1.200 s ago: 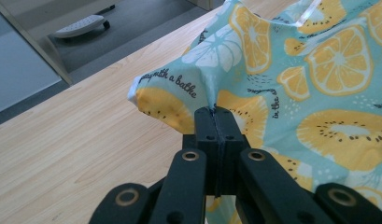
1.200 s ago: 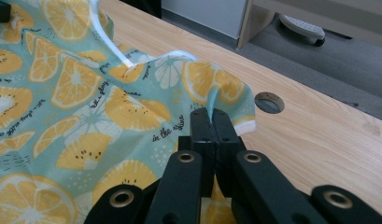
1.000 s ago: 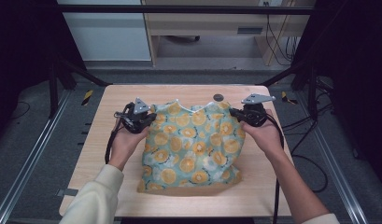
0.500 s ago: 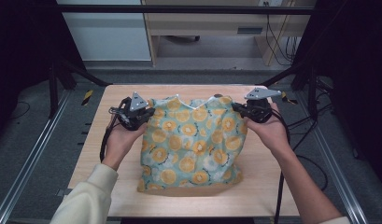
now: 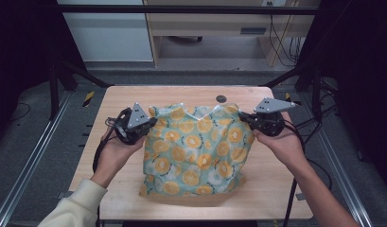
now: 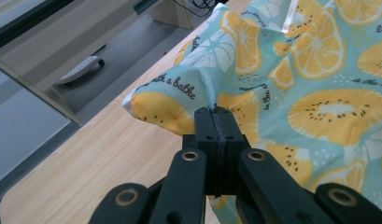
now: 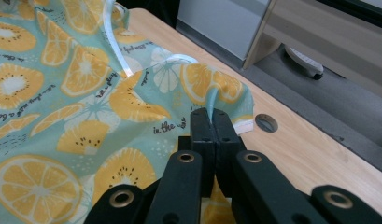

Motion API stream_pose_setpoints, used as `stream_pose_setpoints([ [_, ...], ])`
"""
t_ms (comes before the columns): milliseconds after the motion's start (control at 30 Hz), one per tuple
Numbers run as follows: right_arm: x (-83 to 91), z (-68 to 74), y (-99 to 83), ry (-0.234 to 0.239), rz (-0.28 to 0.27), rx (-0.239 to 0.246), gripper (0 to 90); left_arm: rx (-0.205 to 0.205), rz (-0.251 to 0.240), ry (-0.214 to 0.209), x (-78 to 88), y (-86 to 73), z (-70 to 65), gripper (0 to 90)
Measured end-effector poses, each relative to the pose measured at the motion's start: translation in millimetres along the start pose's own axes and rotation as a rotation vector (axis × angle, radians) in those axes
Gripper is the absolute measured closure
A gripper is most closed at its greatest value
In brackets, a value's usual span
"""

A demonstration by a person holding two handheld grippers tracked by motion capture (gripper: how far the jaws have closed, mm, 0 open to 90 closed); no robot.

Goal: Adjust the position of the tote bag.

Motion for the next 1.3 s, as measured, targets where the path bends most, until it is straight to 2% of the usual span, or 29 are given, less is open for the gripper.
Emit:
stream_pose_setpoints([
  [67,2.3,4.6,-3.9,0.006,0.002,0.01,90.0,-0.019,-0.002,-0.009,2.6,-6.5,-8.8,90.0],
  [167,5.7,15.4,-11.5,0.026,0.004,0.022,90.0,-0.023,-0.007,-0.017,4.8,-14.0,-16.7,90.0],
  [400,7.0,28.6,-20.6,0.049,0.002,0.032,90.0,-0.024,-0.021,-0.043,11.3,-30.5,-30.5,90.0],
  [433,7.9,32.2,-23.0,0.055,0.003,0.033,90.0,-0.024,-0.031,-0.062,14.6,-34.3,-34.2,90.0],
  [533,11.6,38.6,-26.7,0.069,-0.002,0.036,90.0,-0.026,-0.036,-0.077,18.0,-38.6,-38.5,90.0],
  [833,30.8,62.1,-37.3,0.116,-0.027,0.046,90.0,-0.038,-0.069,-0.167,37.2,-56.2,-71.2,90.0],
  [900,39.2,72.0,-43.3,0.139,-0.04,0.048,90.0,-0.055,-0.063,-0.187,40.0,-63.6,-80.3,90.0],
  [933,41.2,75.1,-46.3,0.147,-0.039,0.049,90.0,-0.058,-0.047,-0.212,40.5,-71.9,-89.1,90.0],
  [967,41.2,75.1,-46.3,0.147,-0.039,0.049,90.0,-0.058,-0.047,-0.212,40.5,-71.9,-89.1,90.0],
  [1100,48.3,88.6,-63.2,0.182,-0.035,0.045,90.0,-0.098,-0.017,-0.257,39.8,-86.0,-106.1,90.0],
  [1167,49.2,89.9,-65.4,0.187,-0.035,0.041,90.0,-0.112,-0.001,-0.263,38.7,-92.0,-110.5,90.0],
  [1300,47.8,96.1,-80.4,0.213,-0.016,0.028,90.0,-0.103,0.015,-0.273,35.0,-98.9,-114.3,90.0],
])
Point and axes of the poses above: each handheld gripper's, and its own axes: x roughly backward along the jaws, y roughly out of its top, z roughly to its left, the point moved 5 cm from there along -x, roughly forward along the jaws, and after that the axes turned 4 degrees about x, right-handed, at the moved point
